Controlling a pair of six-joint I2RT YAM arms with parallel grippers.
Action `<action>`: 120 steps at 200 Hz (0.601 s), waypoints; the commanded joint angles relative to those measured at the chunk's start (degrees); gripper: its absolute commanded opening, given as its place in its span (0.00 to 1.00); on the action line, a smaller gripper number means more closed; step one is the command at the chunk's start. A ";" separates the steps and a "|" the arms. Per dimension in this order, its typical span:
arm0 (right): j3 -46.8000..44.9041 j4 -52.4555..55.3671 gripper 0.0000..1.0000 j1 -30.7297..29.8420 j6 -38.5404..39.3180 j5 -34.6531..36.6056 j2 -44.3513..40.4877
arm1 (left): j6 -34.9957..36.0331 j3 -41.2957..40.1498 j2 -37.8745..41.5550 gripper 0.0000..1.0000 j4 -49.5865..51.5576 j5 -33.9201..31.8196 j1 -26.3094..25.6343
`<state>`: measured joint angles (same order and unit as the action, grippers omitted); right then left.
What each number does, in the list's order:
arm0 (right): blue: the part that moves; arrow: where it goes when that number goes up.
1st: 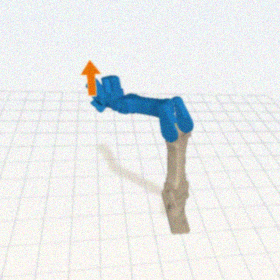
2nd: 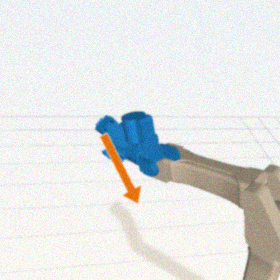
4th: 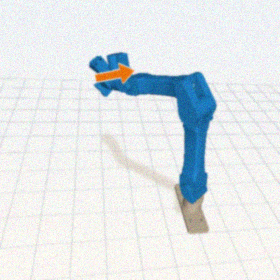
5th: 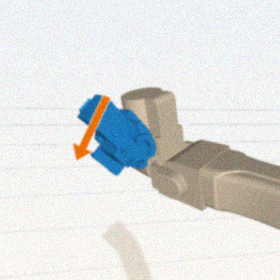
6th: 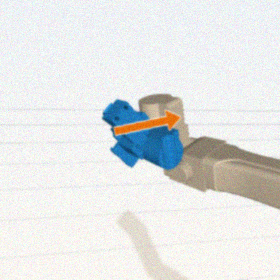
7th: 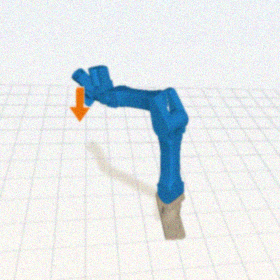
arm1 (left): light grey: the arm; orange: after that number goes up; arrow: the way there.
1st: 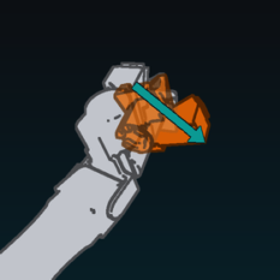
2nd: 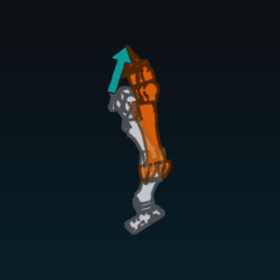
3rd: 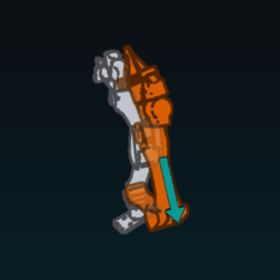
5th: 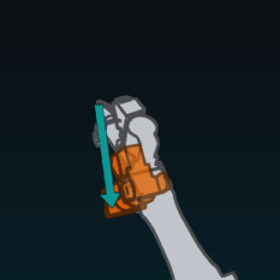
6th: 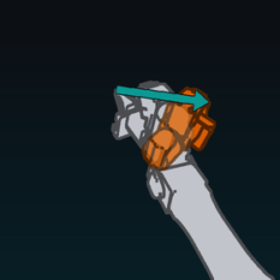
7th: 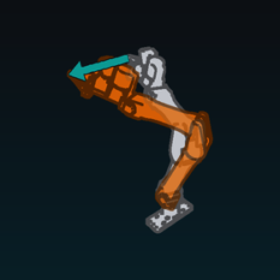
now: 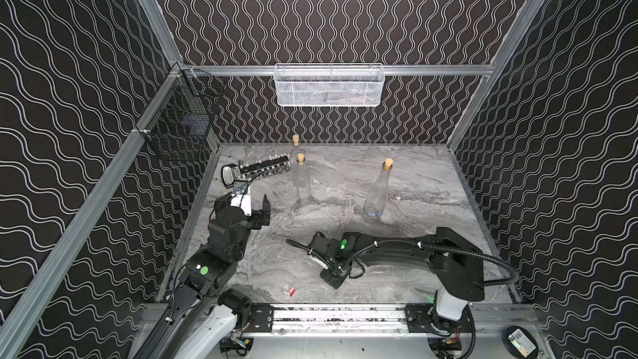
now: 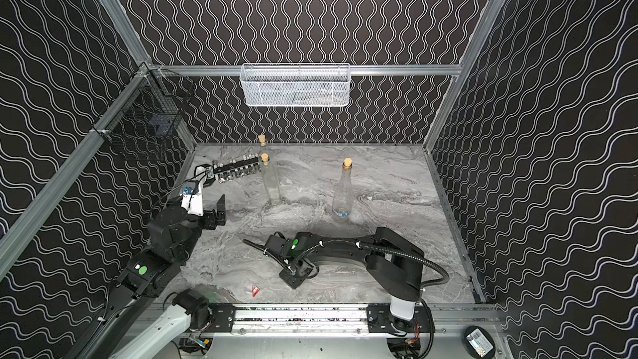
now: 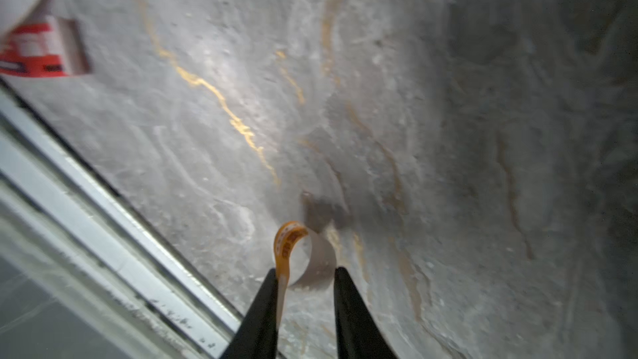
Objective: Remove the label from the bottle
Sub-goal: Place the label at the center of the board.
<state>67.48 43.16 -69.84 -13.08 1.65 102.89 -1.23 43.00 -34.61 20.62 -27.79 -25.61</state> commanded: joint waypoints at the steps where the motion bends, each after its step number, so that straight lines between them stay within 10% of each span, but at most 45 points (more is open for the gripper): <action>1: -0.27 4.30 0.30 0.06 -1.16 5.00 -0.10 | -0.17 0.33 -0.13 0.99 -0.72 0.59 0.03; 120: 2.41 5.45 0.29 -2.19 -1.09 5.31 7.02 | -0.12 0.42 -0.37 0.99 -0.61 1.07 0.07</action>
<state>68.45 47.11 -71.18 -14.13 6.96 107.26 -1.23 43.05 -34.96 20.64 -27.16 -25.61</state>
